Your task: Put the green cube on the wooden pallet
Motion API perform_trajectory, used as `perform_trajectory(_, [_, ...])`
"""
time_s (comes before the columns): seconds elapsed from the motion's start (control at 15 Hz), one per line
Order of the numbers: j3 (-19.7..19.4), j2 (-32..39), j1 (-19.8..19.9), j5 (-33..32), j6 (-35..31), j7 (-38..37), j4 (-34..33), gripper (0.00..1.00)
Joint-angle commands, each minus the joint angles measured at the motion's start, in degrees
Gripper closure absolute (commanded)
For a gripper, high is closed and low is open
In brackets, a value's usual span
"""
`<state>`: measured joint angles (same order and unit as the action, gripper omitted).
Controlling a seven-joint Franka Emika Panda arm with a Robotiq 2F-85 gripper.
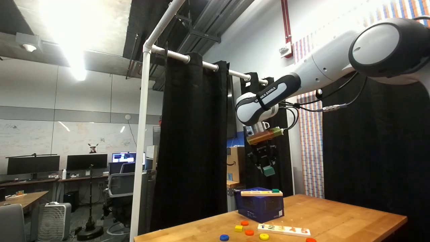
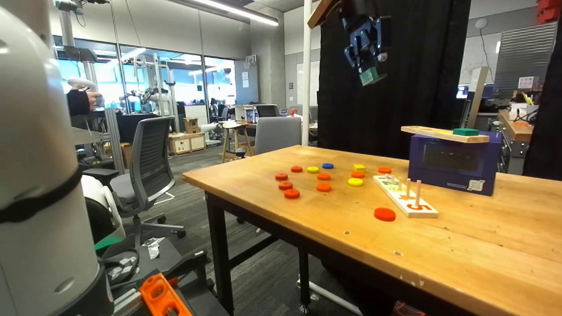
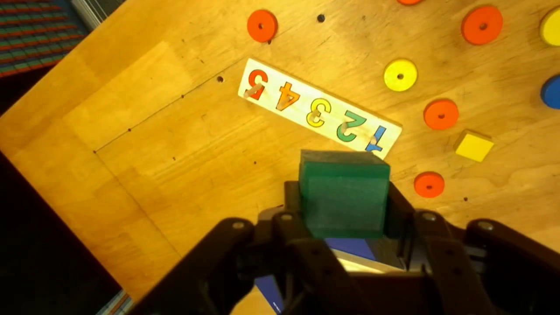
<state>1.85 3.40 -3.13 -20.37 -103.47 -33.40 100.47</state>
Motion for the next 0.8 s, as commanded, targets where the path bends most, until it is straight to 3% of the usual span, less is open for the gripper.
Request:
perform_trajectory(0.0, [0.1,8.6,-1.3,-3.9,6.3,-1.7,-13.4,0.79])
perform_trajectory(0.73, [-4.2,26.6,-5.2,-8.5,9.3,2.0,-33.8,0.79])
